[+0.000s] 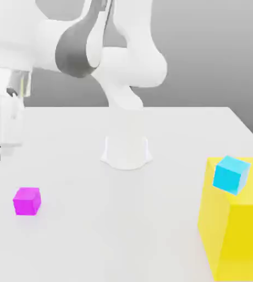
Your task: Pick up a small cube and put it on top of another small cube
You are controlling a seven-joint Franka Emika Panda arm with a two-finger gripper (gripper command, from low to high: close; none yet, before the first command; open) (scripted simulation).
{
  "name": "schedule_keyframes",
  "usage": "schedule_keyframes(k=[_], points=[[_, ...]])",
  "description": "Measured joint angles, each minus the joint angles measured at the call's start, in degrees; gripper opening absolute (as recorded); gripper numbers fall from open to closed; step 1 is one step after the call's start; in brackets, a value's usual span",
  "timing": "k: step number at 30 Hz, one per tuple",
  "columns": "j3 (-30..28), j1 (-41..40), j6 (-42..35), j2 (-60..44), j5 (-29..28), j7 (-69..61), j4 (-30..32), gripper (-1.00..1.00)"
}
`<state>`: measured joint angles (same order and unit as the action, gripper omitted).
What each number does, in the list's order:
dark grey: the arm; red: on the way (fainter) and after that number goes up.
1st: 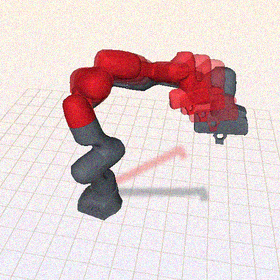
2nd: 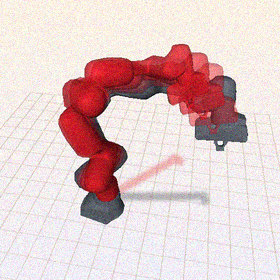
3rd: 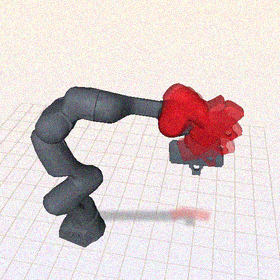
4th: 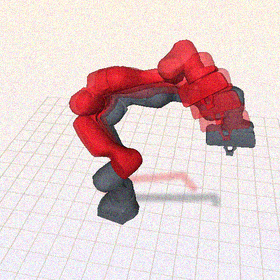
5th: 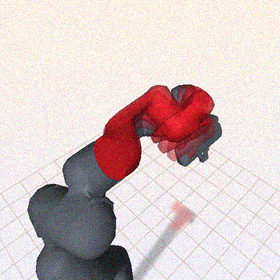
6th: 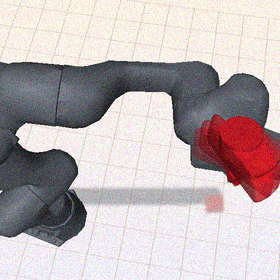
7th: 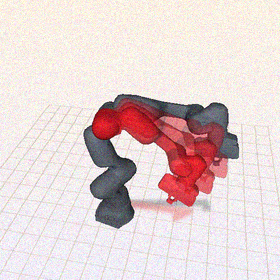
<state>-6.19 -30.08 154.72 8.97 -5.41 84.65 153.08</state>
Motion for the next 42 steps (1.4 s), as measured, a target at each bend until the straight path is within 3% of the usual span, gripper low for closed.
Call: schedule_keyframes(k=[6,12,13,20,27,42], points=[[-3.50,-7.04,6.99,-10.75,5.92,5.38,5.76,0.00],[1.74,-9.92,16.79,-23.03,12.94,1.33,4.44,0.00],[2.56,-10.64,18.14,-24.67,13.35,0.99,4.16,-1.00],[2.77,-10.86,18.39,-24.86,13.27,1.09,4.13,-1.00],[0.22,-7.85,7.48,-12.22,6.87,6.40,5.71,-1.00],[20.96,24.68,-23.84,-1.21,9.01,26.67,-16.60,-1.00]])
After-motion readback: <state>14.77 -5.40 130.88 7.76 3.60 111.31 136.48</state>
